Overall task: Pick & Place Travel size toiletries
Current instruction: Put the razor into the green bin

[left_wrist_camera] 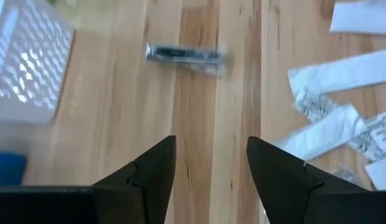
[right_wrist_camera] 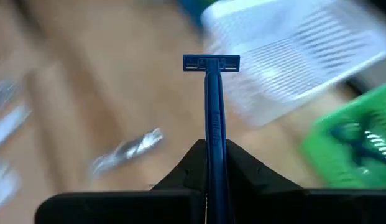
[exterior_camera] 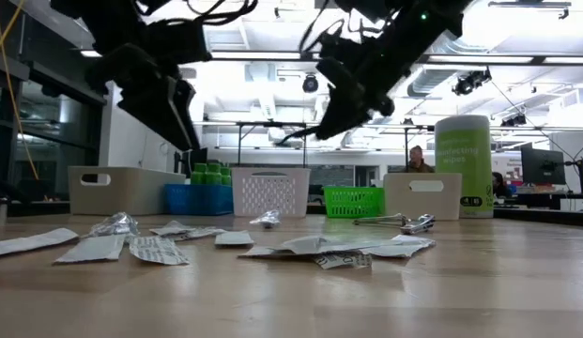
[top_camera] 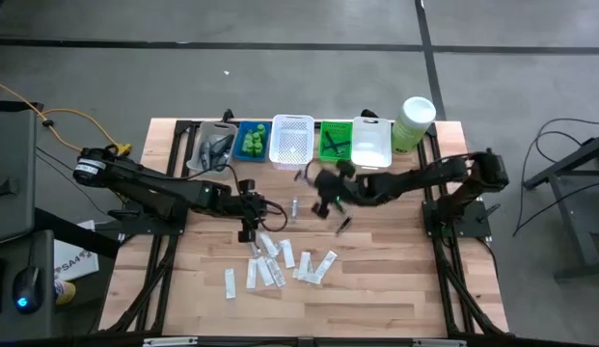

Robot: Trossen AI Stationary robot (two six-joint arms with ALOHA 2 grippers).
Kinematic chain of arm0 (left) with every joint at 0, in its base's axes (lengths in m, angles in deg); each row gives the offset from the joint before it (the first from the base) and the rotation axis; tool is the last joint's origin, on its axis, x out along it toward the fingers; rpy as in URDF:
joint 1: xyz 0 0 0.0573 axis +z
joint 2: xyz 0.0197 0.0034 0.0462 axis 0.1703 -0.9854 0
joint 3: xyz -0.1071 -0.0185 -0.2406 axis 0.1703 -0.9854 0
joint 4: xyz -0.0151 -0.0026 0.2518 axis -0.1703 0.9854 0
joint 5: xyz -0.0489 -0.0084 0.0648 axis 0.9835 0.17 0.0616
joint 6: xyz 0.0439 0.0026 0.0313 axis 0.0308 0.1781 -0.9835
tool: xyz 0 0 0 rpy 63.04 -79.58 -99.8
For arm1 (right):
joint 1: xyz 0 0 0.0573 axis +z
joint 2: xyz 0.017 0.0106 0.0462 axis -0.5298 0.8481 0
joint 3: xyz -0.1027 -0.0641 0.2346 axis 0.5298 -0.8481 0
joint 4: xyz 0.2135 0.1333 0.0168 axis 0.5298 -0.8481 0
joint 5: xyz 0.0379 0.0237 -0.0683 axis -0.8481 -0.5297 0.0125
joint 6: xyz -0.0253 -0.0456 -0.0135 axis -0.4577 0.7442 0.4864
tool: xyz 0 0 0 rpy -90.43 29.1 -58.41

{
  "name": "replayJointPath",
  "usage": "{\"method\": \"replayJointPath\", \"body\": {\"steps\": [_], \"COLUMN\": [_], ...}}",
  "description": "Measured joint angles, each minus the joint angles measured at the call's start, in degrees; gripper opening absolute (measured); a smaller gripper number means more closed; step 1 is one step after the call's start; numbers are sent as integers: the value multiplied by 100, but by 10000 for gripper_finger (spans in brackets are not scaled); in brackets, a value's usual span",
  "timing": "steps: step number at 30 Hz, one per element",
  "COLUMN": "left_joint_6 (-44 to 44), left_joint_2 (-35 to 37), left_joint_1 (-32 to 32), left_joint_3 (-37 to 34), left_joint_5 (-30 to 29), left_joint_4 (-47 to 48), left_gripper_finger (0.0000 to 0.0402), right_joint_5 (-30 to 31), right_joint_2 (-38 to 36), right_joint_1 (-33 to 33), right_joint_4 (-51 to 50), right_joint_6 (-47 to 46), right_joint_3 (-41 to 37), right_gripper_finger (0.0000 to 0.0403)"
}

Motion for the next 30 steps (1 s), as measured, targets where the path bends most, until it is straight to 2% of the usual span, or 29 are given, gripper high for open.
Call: {"method": "replayJointPath", "body": {"steps": [5, 9, 12, 20, 25, 30], "left_joint_6": [251, 417, 486, 614, 652, 742], "left_joint_2": [250, 347, 365, 461, 459, 457], "left_joint_1": [-1, -2, -50, -287, -348, -348], "left_joint_3": [-441, -577, -574, -579, -582, -582], "left_joint_5": [-2, 45, 43, 61, 82, 94], "left_joint_4": [-393, -601, -639, -714, -797, -796], "left_gripper_finger": [195, 195, 195, 195, 195, 195], "right_joint_5": [669, 889, 654, -441, -858, -829], "right_joint_2": [-602, -717, -630, 1, 348, 351], "right_joint_1": [-520, -1153, -1724, -2850, -3086, -3013], "right_joint_4": [-458, -933, -1189, -926, -502, -272], "right_joint_6": [-162, -450, -628, -644, -624, -650], "right_joint_3": [25, 12, 12, 17, 9, 9], "right_gripper_finger": [22, 22, 22, 26, 41, 73]}}
